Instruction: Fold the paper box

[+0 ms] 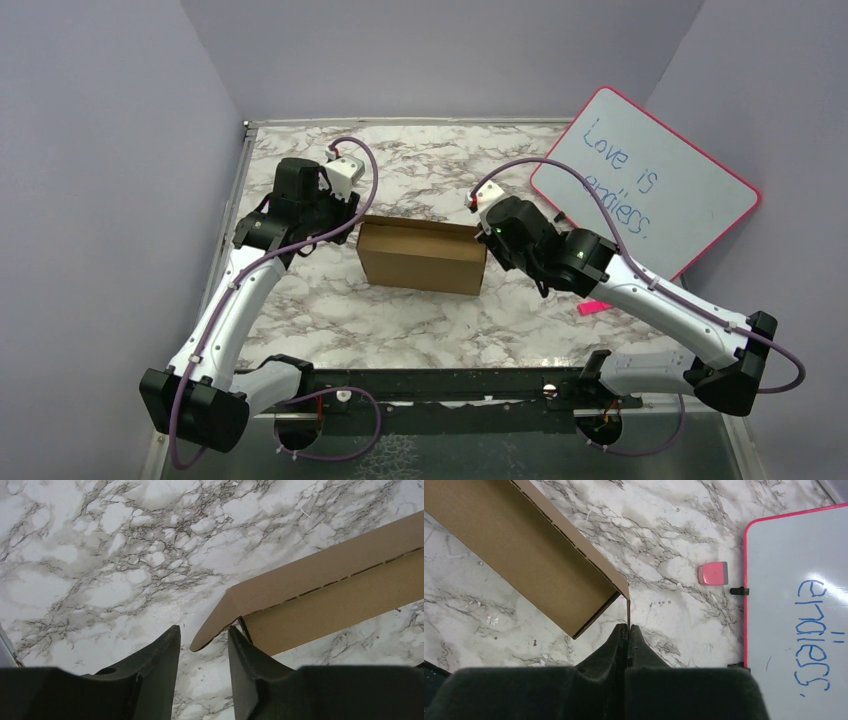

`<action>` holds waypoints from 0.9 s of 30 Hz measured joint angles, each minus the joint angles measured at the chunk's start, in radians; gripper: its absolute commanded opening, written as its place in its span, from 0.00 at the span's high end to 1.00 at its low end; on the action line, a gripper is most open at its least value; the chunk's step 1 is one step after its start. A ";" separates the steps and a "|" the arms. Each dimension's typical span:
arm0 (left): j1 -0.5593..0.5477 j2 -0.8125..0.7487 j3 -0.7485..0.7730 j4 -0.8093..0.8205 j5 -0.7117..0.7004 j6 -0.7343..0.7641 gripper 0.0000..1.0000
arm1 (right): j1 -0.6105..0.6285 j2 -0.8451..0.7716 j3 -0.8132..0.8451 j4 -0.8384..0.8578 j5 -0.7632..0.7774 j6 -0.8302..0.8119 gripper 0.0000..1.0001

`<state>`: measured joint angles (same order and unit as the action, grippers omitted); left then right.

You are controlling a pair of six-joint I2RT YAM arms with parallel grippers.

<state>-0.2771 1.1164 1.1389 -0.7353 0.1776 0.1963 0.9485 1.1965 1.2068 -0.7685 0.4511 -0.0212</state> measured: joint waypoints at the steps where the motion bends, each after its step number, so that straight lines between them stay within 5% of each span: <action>1: 0.000 0.000 0.000 0.000 0.003 -0.001 0.68 | 0.000 0.000 0.000 0.001 -0.001 -0.002 0.99; 5: 0.000 0.000 0.000 0.000 0.025 -0.005 0.89 | -0.001 0.007 0.005 0.004 -0.013 -0.002 0.99; 8: 0.000 0.000 0.000 0.000 0.045 -0.018 0.97 | -0.002 0.026 0.026 0.004 -0.021 0.008 0.99; 27: -0.001 0.000 0.028 -0.008 0.056 -0.258 1.00 | -0.008 0.067 0.125 -0.045 0.025 0.399 0.99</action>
<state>-0.2783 1.1168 1.1671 -0.7429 0.2333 -0.0616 0.9405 1.2636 1.3315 -0.8131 0.4763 0.3775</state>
